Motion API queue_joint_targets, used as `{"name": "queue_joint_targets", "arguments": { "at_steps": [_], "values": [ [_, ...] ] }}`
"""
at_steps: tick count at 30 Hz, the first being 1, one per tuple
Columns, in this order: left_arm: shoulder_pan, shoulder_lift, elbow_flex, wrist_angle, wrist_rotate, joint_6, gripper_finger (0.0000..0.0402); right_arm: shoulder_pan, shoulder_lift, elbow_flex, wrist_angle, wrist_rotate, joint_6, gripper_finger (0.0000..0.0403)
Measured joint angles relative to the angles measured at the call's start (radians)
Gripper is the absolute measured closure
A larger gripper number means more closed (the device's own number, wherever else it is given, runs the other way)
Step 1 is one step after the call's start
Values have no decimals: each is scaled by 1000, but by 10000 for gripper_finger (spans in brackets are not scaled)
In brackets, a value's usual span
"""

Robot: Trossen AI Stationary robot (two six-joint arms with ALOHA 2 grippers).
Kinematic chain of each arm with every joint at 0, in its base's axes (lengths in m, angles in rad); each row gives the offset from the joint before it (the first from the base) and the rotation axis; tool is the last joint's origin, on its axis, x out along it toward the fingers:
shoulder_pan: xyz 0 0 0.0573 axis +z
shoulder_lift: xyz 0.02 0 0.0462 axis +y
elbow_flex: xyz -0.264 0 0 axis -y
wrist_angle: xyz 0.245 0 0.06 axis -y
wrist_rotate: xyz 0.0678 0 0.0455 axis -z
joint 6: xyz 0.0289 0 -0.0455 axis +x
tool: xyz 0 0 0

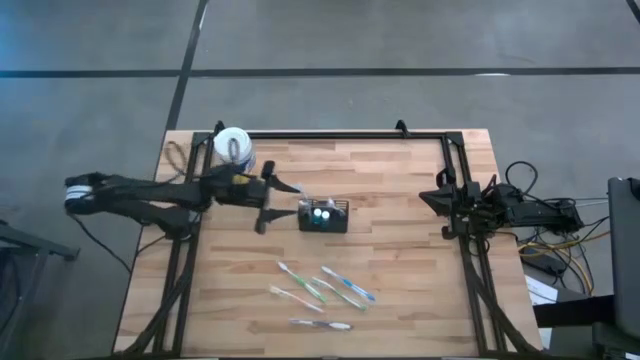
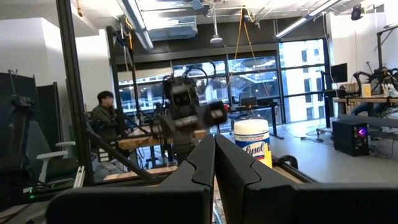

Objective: Pick & Place toothbrushing station
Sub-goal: Put the blue toothbrush into the mesh organizer

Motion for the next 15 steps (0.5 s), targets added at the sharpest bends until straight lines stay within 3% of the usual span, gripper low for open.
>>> {"name": "queue_joint_targets", "arguments": {
  "at_steps": [4,7,10,13,15],
  "values": [
    [-12,-233,61,-329,-28,9,161,0,0,0,-1,0,0,394],
    [-25,-382,124,-623,-66,35,197,0,1,0,-3,-1,0,394],
    [-43,-494,154,-805,-113,45,265,0,9,0,-2,-1,-4,394],
    [-48,-597,146,-891,-119,63,351,0,25,0,-2,-1,-5,394],
    [-48,-675,117,-933,-121,84,387,0,38,0,-2,-1,-7,394]
  ]
}}
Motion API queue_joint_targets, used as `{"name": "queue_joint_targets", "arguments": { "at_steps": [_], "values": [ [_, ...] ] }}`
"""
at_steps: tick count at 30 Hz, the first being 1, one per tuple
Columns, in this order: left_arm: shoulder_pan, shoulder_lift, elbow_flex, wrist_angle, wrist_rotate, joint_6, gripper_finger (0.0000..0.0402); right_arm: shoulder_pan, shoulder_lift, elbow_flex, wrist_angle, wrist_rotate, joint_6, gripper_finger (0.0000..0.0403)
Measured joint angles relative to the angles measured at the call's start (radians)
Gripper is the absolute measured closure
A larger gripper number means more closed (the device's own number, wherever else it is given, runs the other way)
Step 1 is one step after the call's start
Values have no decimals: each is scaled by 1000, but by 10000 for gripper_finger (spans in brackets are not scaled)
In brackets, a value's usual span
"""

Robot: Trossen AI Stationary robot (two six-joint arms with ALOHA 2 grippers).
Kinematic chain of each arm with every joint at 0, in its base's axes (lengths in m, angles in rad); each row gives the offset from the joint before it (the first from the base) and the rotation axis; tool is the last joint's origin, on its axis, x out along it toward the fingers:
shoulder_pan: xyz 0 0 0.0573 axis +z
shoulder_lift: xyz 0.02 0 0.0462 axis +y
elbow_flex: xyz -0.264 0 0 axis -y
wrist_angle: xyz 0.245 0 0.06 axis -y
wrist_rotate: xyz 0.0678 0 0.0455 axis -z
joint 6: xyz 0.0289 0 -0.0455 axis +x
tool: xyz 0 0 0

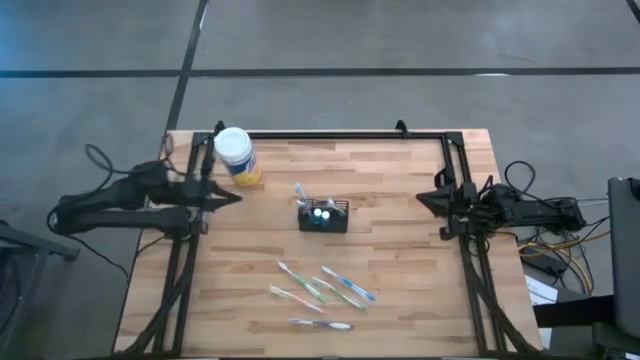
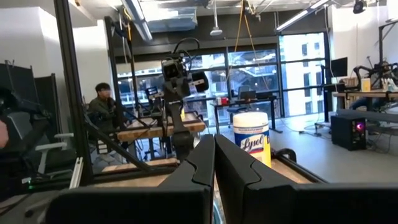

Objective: Pick & Place toothbrushing station
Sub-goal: Put the blue toothbrush into the mesh organizer

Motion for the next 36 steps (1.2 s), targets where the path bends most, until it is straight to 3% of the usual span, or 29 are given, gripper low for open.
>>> {"name": "queue_joint_targets", "arguments": {
  "at_steps": [7,13,17,22,31,36],
  "values": [
    [1,-244,-203,103,-36,-89,397,0,75,6,-3,-6,-38,394],
    [0,-319,-369,278,-78,-160,398,0,186,85,-4,-15,-47,394],
    [2,-327,-479,375,-101,-161,398,16,328,193,-46,-44,-39,394],
    [2,-332,-555,422,-109,-161,398,58,593,430,-297,-35,60,394],
    [3,-334,-583,448,-149,-167,393,222,1205,919,-762,49,207,394],
    [3,-334,-583,452,-141,-175,393,264,1488,1141,-884,24,319,394]
  ]
}}
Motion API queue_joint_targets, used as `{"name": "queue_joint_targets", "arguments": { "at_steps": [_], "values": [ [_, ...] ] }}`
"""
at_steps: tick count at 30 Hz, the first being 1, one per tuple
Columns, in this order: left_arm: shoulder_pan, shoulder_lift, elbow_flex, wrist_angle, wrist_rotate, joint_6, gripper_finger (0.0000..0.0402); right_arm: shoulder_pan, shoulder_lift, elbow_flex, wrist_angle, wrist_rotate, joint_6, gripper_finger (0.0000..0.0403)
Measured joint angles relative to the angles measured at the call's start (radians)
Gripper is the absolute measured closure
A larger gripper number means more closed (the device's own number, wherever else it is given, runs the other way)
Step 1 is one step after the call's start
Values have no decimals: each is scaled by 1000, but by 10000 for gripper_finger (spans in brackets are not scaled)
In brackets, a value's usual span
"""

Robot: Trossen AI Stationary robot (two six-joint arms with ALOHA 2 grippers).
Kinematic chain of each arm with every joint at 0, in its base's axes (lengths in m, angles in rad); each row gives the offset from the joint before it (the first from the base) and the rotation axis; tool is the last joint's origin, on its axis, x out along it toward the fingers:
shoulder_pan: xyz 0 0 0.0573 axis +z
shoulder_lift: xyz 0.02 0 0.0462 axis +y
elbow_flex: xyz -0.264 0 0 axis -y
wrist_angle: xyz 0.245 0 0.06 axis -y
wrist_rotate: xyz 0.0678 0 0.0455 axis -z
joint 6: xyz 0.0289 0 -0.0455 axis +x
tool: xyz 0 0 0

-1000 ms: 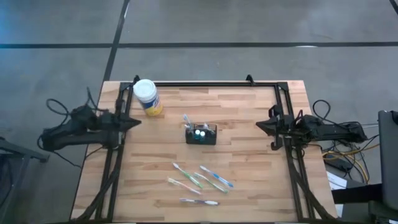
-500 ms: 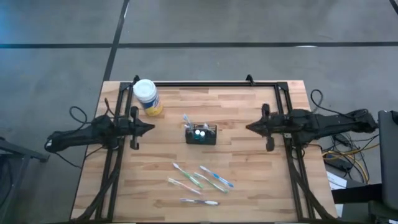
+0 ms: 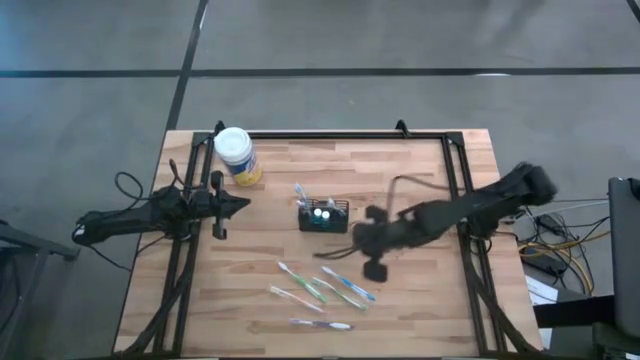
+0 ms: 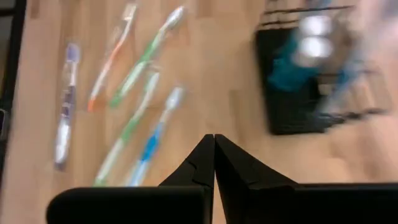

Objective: Pick & Place toothbrushing station
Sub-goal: Put the blue toothbrush into the mesh organizer

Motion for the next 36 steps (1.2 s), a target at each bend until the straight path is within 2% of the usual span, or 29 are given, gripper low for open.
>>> {"name": "queue_joint_targets", "arguments": {
  "at_steps": [4,7,12,17,22,28,31,36],
  "values": [
    [0,0,0,0,3,-17,392,23,171,125,-14,-59,53,393],
    [0,0,0,0,19,-21,392,29,271,197,-18,-160,95,376],
    [0,0,0,0,31,-24,392,33,387,271,-87,-173,137,309],
    [0,1,0,-8,49,-24,392,34,446,285,-108,-172,214,234],
    [-1,1,0,-24,52,-24,392,41,489,284,-105,-171,259,187],
    [-1,1,0,-22,52,-19,392,49,512,278,-84,-146,294,166],
    [-1,1,0,-22,51,-17,392,51,515,274,-91,-102,294,166],
    [0,1,0,-20,50,-18,392,51,549,268,-88,-93,284,173]
  ]
}}
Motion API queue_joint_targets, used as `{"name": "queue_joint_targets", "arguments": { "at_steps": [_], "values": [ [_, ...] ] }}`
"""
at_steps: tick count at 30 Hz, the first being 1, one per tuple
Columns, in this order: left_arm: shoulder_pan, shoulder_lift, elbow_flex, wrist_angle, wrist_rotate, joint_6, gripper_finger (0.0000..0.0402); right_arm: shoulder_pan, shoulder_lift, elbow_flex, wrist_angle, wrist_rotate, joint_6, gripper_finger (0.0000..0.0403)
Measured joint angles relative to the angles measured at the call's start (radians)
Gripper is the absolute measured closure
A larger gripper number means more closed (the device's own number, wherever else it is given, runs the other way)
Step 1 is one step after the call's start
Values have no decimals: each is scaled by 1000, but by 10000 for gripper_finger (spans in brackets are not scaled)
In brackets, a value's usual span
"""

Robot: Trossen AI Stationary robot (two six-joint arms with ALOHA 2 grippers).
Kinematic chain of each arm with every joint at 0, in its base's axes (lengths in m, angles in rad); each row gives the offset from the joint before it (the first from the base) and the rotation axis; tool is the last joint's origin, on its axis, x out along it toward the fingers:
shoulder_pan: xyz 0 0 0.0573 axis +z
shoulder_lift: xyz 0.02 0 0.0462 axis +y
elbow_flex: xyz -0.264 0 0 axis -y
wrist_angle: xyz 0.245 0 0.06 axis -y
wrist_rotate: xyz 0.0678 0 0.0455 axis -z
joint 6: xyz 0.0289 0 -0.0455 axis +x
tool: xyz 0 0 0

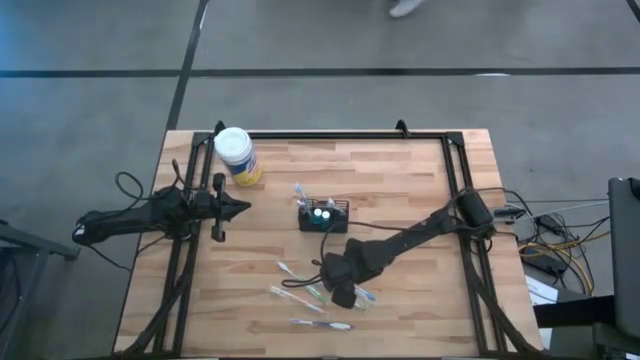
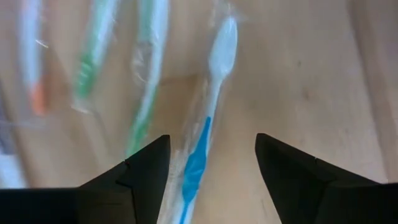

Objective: Pick & Place toothbrushing station
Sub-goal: Put the blue toothbrush into the mesh organizer

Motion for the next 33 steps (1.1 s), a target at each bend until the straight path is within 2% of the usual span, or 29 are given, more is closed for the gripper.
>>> {"name": "queue_joint_targets", "arguments": {
  "at_steps": [7,11,14,22,28,33],
  "values": [
    [1,0,0,0,0,-13,392,4,50,1,5,4,-8,177],
    [0,0,0,-4,3,-29,392,4,59,3,0,6,-30,197],
    [0,0,0,-5,3,-31,392,4,54,2,-1,4,-49,233],
    [0,0,0,-6,4,-32,392,4,26,0,-16,7,-122,372],
    [0,0,0,-7,6,-32,392,4,4,0,-31,49,-170,374],
    [0,0,0,-4,7,-32,392,4,-103,-20,-14,106,-225,374]
  ]
}}
